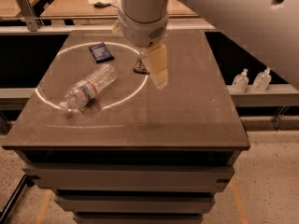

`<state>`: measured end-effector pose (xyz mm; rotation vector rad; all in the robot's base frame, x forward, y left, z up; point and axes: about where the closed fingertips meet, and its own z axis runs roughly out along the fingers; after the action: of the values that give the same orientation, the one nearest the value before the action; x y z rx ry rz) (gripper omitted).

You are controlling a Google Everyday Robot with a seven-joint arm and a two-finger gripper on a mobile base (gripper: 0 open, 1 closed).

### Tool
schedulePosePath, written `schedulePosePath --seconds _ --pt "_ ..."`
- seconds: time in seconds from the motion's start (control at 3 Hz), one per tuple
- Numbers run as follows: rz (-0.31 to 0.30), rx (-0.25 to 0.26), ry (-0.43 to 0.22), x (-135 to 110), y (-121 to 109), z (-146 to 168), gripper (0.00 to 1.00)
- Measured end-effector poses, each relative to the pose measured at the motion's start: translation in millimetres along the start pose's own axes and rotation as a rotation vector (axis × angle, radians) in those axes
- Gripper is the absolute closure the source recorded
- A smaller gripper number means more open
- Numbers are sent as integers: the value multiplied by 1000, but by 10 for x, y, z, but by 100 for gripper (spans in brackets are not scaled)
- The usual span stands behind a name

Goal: Place water bottle upright

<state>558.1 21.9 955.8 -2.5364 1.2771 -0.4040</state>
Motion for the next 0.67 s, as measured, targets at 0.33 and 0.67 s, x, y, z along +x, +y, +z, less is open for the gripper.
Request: schedulePosePath --seconds 0.33,0.67 --pt "-79 -53 -63 -284 -123 214 0" --pt "-153 -100 -117 -535 -287 353 0"
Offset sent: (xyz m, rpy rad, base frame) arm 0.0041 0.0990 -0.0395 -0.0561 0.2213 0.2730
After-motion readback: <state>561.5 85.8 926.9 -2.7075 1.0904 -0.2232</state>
